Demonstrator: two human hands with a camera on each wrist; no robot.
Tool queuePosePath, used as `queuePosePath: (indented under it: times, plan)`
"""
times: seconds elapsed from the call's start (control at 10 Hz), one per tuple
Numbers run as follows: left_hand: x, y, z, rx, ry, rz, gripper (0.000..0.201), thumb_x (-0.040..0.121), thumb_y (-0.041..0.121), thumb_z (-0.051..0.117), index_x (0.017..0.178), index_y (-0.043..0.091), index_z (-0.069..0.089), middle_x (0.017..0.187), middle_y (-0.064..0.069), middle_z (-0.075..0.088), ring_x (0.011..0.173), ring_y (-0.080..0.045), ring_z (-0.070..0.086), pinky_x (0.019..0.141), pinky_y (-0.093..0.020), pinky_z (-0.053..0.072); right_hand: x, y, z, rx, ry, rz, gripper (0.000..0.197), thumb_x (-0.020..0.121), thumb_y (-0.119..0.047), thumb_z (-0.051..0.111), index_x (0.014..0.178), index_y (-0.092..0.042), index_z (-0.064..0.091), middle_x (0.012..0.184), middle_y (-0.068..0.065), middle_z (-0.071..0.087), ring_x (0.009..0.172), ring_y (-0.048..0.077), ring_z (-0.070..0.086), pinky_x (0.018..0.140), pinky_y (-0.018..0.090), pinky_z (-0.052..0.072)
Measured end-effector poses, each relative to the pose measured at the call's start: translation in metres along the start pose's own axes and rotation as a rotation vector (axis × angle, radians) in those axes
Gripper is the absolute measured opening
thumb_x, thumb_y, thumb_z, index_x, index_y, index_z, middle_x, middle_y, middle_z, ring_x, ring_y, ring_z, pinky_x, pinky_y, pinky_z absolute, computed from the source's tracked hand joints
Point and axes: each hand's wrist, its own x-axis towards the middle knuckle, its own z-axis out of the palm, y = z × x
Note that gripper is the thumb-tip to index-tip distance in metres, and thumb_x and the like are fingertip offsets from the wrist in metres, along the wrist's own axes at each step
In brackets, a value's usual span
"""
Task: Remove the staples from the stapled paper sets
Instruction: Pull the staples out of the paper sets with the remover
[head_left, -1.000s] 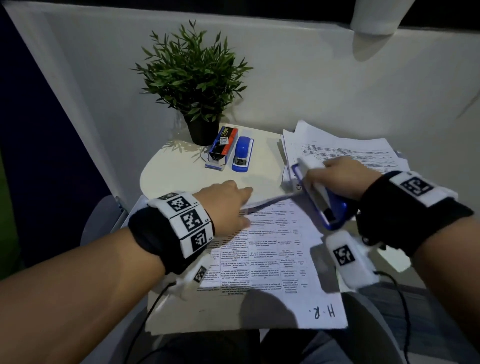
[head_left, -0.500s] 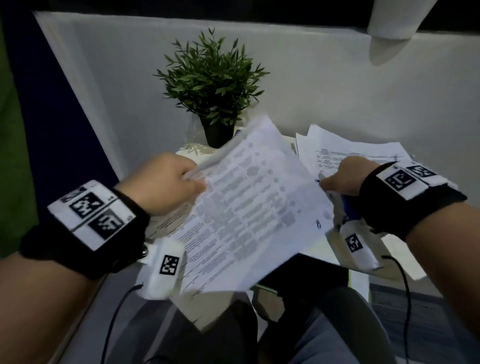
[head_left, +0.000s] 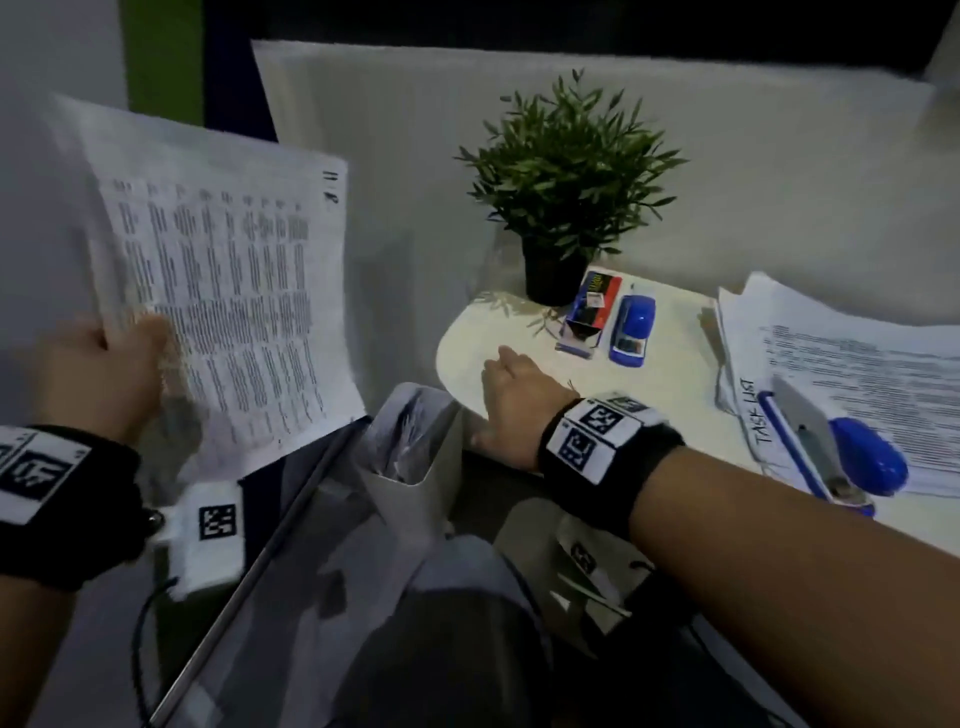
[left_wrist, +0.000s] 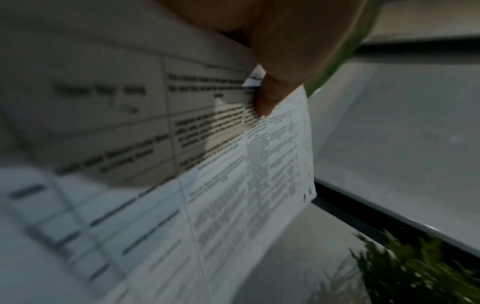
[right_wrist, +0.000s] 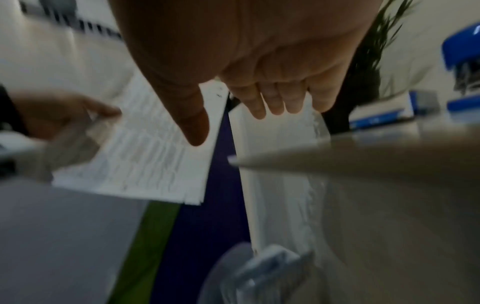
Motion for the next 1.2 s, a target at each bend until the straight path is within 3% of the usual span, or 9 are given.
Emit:
queuePosePath:
  times: [0.1, 0.2, 0.3, 0.5, 0.6, 0.7, 0.9, 1.0, 1.2]
  plan:
    - [-0.063, 0.016, -0.007, -0.061, -0.019, -0.109, 0.034, 0.072, 0.028, 0.066, 0.093, 0.004, 0.054, 0.09, -0.029, 0.055, 0.075, -0.025, 0.049, 0.072, -0.04, 0.042, 0.007, -0.001, 0.018, -0.086, 0.011, 0.049, 0.091, 0.084, -0.048, 0.06, 0.149, -0.01, 0.01, 0.159, 0.009, 0.003, 0.145, 0.028, 0.008, 0.115, 0.045, 0.014]
    - [-0.061, -0.006, 0.016, -0.058, -0.104, -0.222, 0.048, 0.075, 0.014, 0.069, 0.116, -0.005, 0.053, 0.097, -0.028, 0.057, 0.082, -0.033, 0.058, 0.074, -0.043, 0.045, 0.008, -0.003, 0.024, -0.132, 0.023, 0.067, 0.097, 0.083, -0.052, 0.058, 0.15, -0.012, 0.001, 0.159, 0.008, -0.004, 0.146, 0.028, 0.0, 0.117, 0.047, 0.008]
    - [-0.064, -0.015, 0.052, -0.021, -0.13, -0.169, 0.038, 0.086, 0.003, 0.058, 0.123, 0.004, 0.052, 0.116, -0.02, 0.059, 0.107, -0.035, 0.057, 0.092, -0.044, 0.045, 0.005, -0.006, 0.026, -0.149, 0.012, 0.087, 0.099, 0.084, -0.052, 0.056, 0.15, -0.013, -0.005, 0.159, 0.008, -0.009, 0.146, 0.028, -0.005, 0.118, 0.047, 0.004]
    - [-0.07, -0.038, 0.126, 0.066, -0.261, -0.11, 0.031, 0.088, 0.01, 0.047, 0.118, 0.015, 0.054, 0.101, -0.004, 0.061, 0.084, -0.022, 0.055, 0.077, -0.032, 0.044, 0.007, -0.007, 0.023, -0.15, -0.035, 0.091, 0.106, 0.081, -0.053, 0.06, 0.15, -0.015, -0.011, 0.158, 0.007, -0.016, 0.146, 0.027, -0.01, 0.117, 0.046, 0.0]
    - [-0.073, -0.049, 0.151, 0.137, -0.338, -0.116, 0.029, 0.094, 0.01, 0.041, 0.122, 0.015, 0.048, 0.094, -0.01, 0.061, 0.077, -0.028, 0.056, 0.073, -0.038, 0.048, 0.005, -0.007, 0.022, -0.157, -0.05, 0.093, 0.108, 0.08, -0.053, 0.06, 0.149, -0.015, -0.013, 0.157, 0.006, -0.019, 0.146, 0.026, -0.013, 0.119, 0.046, 0.0]
    - [-0.066, -0.059, 0.164, 0.201, -0.356, -0.088, 0.023, 0.096, 0.014, 0.039, 0.117, 0.012, 0.048, 0.085, -0.007, 0.058, 0.066, -0.025, 0.054, 0.058, -0.031, 0.043, 0.005, -0.008, 0.021, -0.16, -0.057, 0.095, 0.109, 0.079, -0.055, 0.06, 0.149, -0.017, -0.015, 0.157, 0.005, -0.02, 0.145, 0.025, -0.014, 0.118, 0.045, -0.001]
    - [-0.06, -0.07, 0.178, 0.184, -0.333, -0.053, 0.024, 0.094, 0.01, 0.04, 0.117, 0.006, 0.047, 0.09, -0.012, 0.053, 0.087, -0.035, 0.058, 0.067, -0.033, 0.039, 0.006, -0.01, 0.019, -0.171, -0.088, 0.107, 0.114, 0.077, -0.059, 0.059, 0.147, -0.019, -0.021, 0.155, 0.004, -0.025, 0.144, 0.025, -0.018, 0.118, 0.045, -0.004]
    - [-0.067, -0.073, 0.188, 0.128, -0.265, -0.085, 0.027, 0.095, 0.016, 0.043, 0.12, 0.005, 0.048, 0.103, -0.02, 0.06, 0.096, -0.037, 0.058, 0.08, -0.04, 0.047, 0.006, -0.011, 0.018, -0.158, -0.108, 0.115, 0.115, 0.075, -0.06, 0.059, 0.146, -0.02, -0.022, 0.155, 0.002, -0.027, 0.144, 0.024, -0.02, 0.117, 0.044, -0.006]
    - [-0.079, -0.067, 0.184, -0.045, -0.141, -0.199, 0.036, 0.097, 0.012, 0.047, 0.127, -0.007, 0.044, 0.127, -0.023, 0.054, 0.118, -0.034, 0.05, 0.091, -0.027, 0.037, 0.005, -0.012, 0.016, -0.149, -0.111, 0.113, 0.116, 0.073, -0.058, 0.059, 0.147, -0.019, -0.021, 0.155, 0.002, -0.027, 0.144, 0.023, -0.02, 0.118, 0.044, -0.006]
